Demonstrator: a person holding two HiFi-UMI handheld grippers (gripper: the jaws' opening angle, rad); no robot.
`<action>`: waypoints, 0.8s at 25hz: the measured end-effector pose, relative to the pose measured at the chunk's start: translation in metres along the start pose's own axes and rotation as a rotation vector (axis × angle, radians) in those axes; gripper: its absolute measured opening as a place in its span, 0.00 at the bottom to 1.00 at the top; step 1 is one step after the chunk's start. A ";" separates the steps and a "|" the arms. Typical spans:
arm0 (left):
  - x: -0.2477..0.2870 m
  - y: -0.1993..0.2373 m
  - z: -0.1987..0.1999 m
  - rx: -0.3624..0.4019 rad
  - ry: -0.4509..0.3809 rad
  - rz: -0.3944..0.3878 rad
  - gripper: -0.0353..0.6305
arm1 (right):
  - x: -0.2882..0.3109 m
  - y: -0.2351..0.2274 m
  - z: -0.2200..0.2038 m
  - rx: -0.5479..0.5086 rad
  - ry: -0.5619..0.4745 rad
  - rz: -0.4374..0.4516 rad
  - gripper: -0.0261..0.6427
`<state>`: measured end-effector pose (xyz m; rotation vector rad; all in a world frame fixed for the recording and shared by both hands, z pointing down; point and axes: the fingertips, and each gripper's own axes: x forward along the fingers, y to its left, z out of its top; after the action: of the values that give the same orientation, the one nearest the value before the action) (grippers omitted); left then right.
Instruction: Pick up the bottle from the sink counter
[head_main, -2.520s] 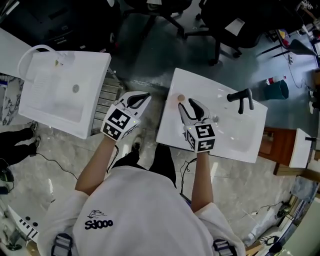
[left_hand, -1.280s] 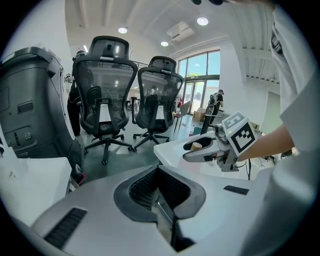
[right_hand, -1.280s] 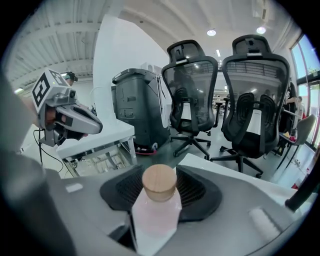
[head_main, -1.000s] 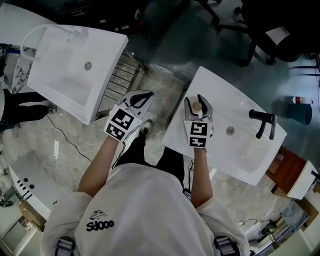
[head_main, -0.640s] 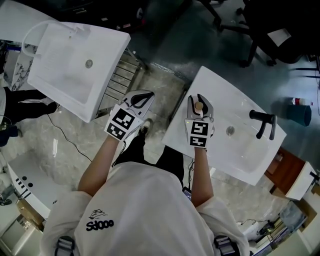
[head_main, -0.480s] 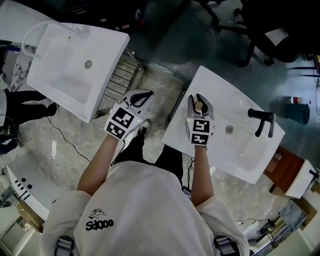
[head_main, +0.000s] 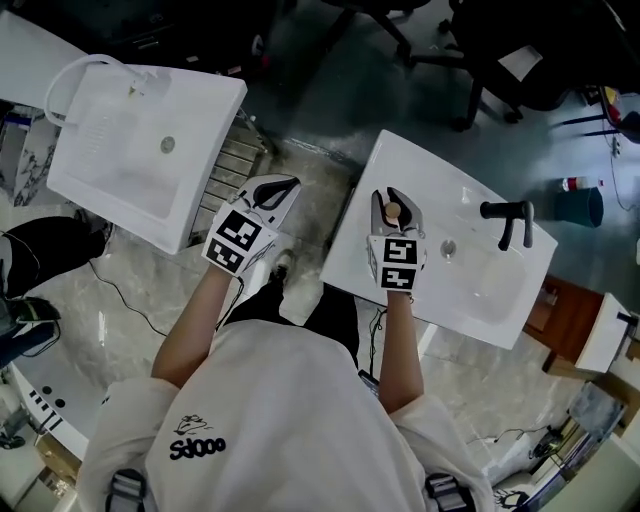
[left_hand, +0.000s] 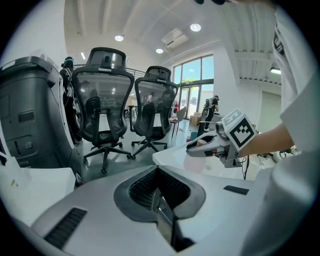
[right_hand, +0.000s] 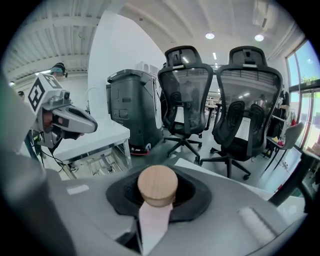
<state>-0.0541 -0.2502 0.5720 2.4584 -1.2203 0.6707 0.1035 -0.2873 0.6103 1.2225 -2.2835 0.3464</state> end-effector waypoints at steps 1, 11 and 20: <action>-0.002 0.001 0.002 0.006 -0.010 -0.004 0.06 | -0.005 0.000 0.005 -0.006 -0.010 -0.012 0.18; -0.010 -0.016 0.059 0.113 -0.142 -0.095 0.06 | -0.085 -0.023 0.049 0.000 -0.063 -0.176 0.18; -0.031 -0.065 0.100 0.228 -0.236 -0.209 0.06 | -0.165 -0.026 0.070 0.012 -0.122 -0.319 0.18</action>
<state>0.0087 -0.2389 0.4672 2.8731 -0.9888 0.4959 0.1777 -0.2186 0.4597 1.6233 -2.1379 0.1724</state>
